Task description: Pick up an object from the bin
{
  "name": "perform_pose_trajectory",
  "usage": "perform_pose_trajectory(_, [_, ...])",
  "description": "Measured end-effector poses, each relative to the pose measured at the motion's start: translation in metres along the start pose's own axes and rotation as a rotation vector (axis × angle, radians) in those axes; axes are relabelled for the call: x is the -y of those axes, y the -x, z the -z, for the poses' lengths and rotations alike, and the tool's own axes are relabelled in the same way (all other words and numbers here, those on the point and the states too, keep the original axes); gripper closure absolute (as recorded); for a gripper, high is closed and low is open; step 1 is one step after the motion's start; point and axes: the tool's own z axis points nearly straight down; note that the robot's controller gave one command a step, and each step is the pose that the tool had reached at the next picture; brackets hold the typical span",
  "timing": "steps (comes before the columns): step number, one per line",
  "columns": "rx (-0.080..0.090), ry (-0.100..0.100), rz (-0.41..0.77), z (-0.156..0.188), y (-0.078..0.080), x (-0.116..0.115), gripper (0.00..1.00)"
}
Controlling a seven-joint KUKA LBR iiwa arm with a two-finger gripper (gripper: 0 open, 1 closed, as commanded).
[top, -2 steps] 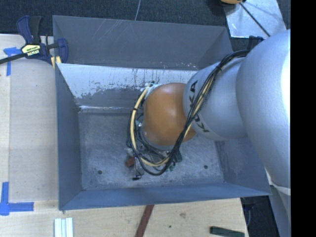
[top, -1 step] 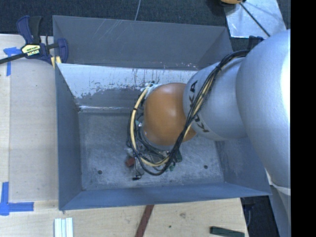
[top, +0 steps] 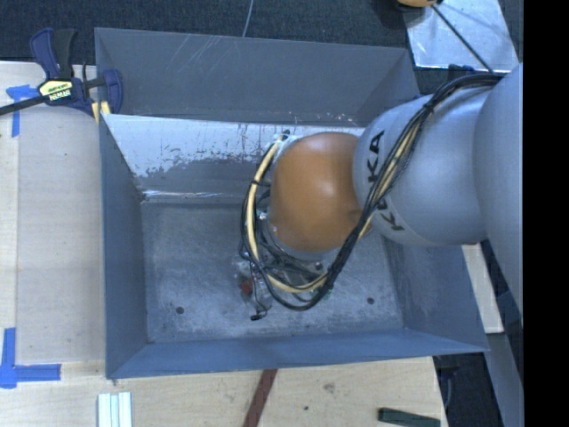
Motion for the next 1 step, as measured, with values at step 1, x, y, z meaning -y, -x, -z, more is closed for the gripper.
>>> perform_pose_trajectory(1, [0.008,-0.001,-0.012,0.0337,0.0412,0.0137,1.00])
